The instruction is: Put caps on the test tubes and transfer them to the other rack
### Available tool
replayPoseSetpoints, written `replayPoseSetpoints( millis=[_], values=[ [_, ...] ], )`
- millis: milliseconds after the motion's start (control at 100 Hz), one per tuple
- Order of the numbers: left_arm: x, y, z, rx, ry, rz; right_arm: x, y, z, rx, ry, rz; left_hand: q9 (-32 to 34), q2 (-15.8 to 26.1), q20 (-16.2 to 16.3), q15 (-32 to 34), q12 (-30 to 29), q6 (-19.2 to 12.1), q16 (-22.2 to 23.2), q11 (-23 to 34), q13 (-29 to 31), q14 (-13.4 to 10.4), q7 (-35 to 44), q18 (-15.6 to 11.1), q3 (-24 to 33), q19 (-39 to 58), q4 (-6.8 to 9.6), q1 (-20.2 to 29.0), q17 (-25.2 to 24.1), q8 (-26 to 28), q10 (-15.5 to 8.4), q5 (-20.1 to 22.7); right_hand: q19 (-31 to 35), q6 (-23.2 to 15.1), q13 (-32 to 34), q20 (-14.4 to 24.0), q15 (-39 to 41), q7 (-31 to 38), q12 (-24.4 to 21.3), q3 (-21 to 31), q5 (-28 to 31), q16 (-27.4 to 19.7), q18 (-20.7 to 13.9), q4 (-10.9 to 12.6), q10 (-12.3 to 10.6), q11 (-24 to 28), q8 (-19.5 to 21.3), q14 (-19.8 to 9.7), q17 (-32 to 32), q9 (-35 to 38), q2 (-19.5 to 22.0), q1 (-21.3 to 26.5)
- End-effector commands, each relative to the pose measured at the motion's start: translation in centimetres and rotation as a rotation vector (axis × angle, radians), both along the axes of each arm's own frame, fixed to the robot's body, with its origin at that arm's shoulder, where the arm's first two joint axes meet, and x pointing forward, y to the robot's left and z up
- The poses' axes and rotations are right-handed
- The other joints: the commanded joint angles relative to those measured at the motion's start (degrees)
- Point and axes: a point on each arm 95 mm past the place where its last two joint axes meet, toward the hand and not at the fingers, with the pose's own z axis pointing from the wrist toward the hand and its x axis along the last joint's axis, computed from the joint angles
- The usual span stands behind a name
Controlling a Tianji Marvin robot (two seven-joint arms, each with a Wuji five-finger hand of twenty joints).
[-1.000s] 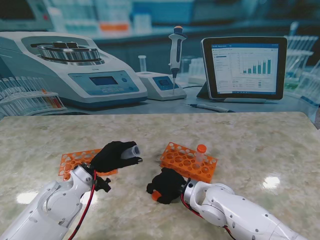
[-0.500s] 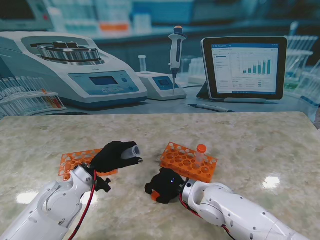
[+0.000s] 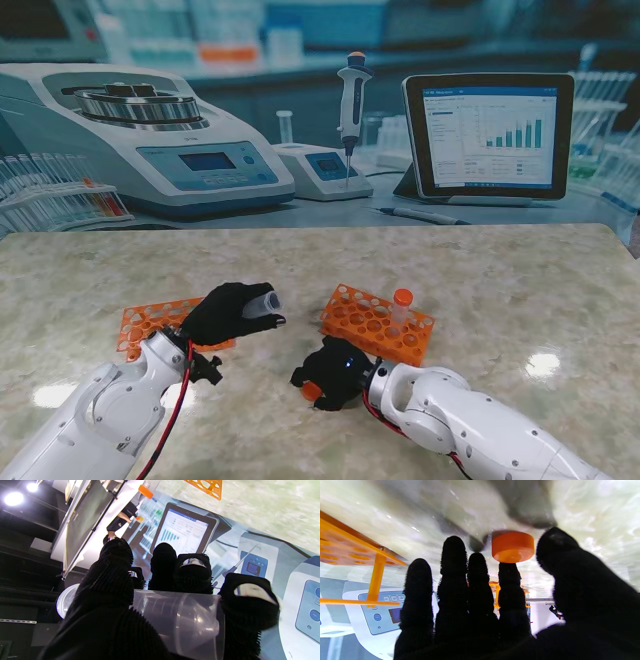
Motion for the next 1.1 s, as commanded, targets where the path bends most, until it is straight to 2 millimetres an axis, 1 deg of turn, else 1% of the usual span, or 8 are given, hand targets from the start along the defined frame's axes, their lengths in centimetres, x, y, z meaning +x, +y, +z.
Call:
replayPoseSetpoints(
  millis=[0, 100, 360, 690, 810, 950, 980, 1090],
  values=[
    [-0.1, 0.0, 0.0, 0.005, 0.002, -0.002, -0.4, 0.2, -0.2, -0.001, 0.006, 0.008, 0.27, 2.8, -1.37, -0.57, -0.4, -3.26, -0.61, -0.63, 0.72, -0.82, 4.34, -1.74, -0.07, 5.42, -0.57, 0.37, 1.28, 2.94, -1.92, 0.73, 0.94, 1.36, -1.49, 1.75, -1.72, -0.97, -0.68, -0.72, -2.72, -0.69, 0.34, 1.24, 0.73, 0.13, -1.05, 0.66, -0.95, -1.36, 0.44, -1.3],
    [-0.1, 0.0, 0.0, 0.004, 0.001, -0.002, -0.4, 0.3, -0.1, 0.005, 0.002, 0.009, 0.26, 2.76, -1.37, -0.58, -0.39, -3.26, -0.62, -0.63, 0.71, -0.81, 4.34, -1.74, -0.09, 5.42, -0.57, 0.35, 1.28, 2.94, -1.94, 0.73, 1.0, 1.5, -1.41, 1.9, -1.57, -1.11, -0.79, -1.08, -2.95, -0.66, 0.35, 1.22, 0.15, 0.4, -1.37, 0.61, -0.98, -1.12, 0.43, -1.67],
    [-0.1, 0.0, 0.0, 0.004, 0.001, -0.003, -0.4, 0.5, -0.3, 0.014, -0.001, 0.007, 0.27, 2.76, -1.37, -0.59, -0.39, -3.3, -0.62, -0.62, 0.71, -0.81, 4.35, -1.71, -0.06, 5.38, -0.57, 0.36, 1.24, 2.95, -1.89, 0.75, 1.43, 0.85, -0.1, 2.08, -0.35, 1.22, 1.05, -0.99, -0.58, -0.16, 0.03, 1.23, 0.24, 3.38, -0.54, 0.07, 0.25, 1.15, 0.3, -0.94],
    [-0.1, -0.1, 0.0, 0.005, 0.002, -0.004, -0.2, 0.5, -0.9, 0.006, 0.005, 0.005, 0.25, 2.83, -1.36, -0.59, -0.4, -3.3, -0.61, -0.64, 0.71, -0.81, 4.33, -1.71, -0.08, 5.38, -0.58, 0.28, 1.24, 2.94, -1.98, 0.74, 1.91, -2.67, 1.87, 1.88, 1.1, 6.84, 4.83, 0.74, 3.34, 0.75, -0.34, 1.28, -1.04, 6.81, 4.86, -0.64, 1.66, 3.75, -0.13, 2.02],
    [-0.1, -0.1, 0.0, 0.005, 0.002, -0.004, -0.2, 0.4, -1.0, 0.002, 0.007, 0.004, 0.28, 2.78, -1.36, -0.59, -0.4, -3.2, -0.61, -0.62, 0.71, -0.81, 4.33, -1.71, -0.06, 5.38, -0.57, 0.31, 1.25, 2.94, -1.9, 0.76, 1.8, -3.79, 2.34, 1.62, 1.69, 8.69, 5.78, 0.28, 3.4, 1.18, -1.03, -1.5, -1.28, 7.59, 5.82, -1.17, 1.99, 4.37, -1.05, 4.19],
    [-0.1, -0.1, 0.0, 0.006, 0.003, -0.006, -0.2, 0.4, -1.1, -0.002, 0.011, 0.002, 0.26, 2.77, -1.36, -0.59, -0.4, -3.24, -0.61, -0.63, 0.71, -0.81, 4.31, -1.71, -0.08, 5.37, -0.58, 0.26, 1.25, 2.94, -1.95, 0.72, 1.84, -4.45, 2.96, 1.53, 2.23, 10.2, 6.32, 0.56, 3.33, 1.51, -1.12, -2.55, -1.32, 8.13, 5.71, -1.33, 2.55, 4.94, -1.67, 5.93],
    [-0.1, -0.1, 0.0, 0.007, 0.003, -0.006, -0.2, 0.4, -1.1, -0.003, 0.011, 0.002, 0.25, 2.8, -1.36, -0.59, -0.4, -3.22, -0.61, -0.63, 0.71, -0.81, 4.33, -1.71, -0.05, 5.37, -0.57, 0.28, 1.25, 2.94, -1.95, 0.77, 1.87, -4.68, 3.04, 1.4, 2.26, 12.28, 8.11, 1.0, 2.86, 1.67, -1.13, -2.92, -1.48, 7.91, 3.65, -1.32, 2.63, 5.08, -1.89, 6.31],
    [-0.1, -0.2, 0.0, 0.007, 0.003, -0.007, -0.2, 0.3, -1.1, -0.007, 0.014, 0.0, 0.2, 2.8, -1.35, -0.59, -0.4, -3.25, -0.61, -0.65, 0.71, -0.81, 4.32, -1.71, -0.03, 5.37, -0.57, 0.31, 1.25, 2.95, -1.97, 0.74, 1.9, -5.12, 3.36, 1.34, 2.45, 13.43, 10.17, 1.46, 2.66, 1.77, -1.16, -3.19, -1.25, 8.58, 3.29, -1.49, 3.01, 5.24, -2.09, 7.55]
  ],
)
